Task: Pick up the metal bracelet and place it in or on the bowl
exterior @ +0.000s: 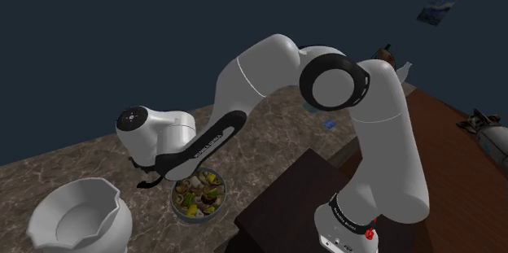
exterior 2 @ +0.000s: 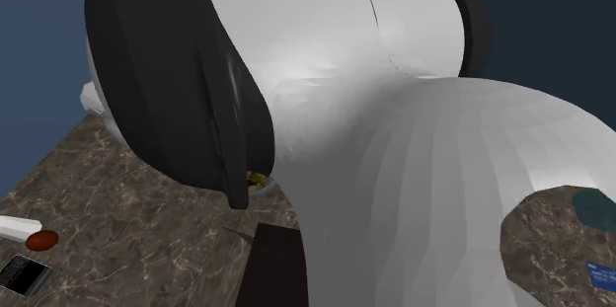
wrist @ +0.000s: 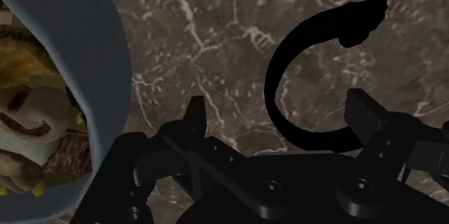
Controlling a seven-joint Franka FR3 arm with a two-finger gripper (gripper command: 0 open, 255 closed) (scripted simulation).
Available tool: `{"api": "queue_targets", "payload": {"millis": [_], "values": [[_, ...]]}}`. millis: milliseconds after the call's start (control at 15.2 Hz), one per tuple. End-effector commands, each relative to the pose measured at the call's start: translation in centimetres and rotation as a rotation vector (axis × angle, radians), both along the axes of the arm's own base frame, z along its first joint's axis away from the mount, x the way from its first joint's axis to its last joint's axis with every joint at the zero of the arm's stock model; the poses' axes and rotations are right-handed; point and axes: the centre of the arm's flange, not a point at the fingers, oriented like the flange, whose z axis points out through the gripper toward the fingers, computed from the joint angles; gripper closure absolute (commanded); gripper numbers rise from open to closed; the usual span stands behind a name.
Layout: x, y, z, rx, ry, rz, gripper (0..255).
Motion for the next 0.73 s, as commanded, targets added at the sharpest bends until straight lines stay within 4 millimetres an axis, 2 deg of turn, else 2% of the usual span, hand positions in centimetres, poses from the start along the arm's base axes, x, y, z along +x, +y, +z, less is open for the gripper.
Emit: {"api": "queue_targets", "payload": {"millis": [0,66,594,660], "values": [[0.17,-0.19,-1.05,0.000,-0.002,-0.001,0],[0.25,-0.35,-1.86,0.000,-0.002,-0.001,0],[0.25,-0.35,-1.85,0.000,-0.002,-0.001,0],[0.25,-0.35,-1.85,0.000,-0.002,-0.001,255]]}}
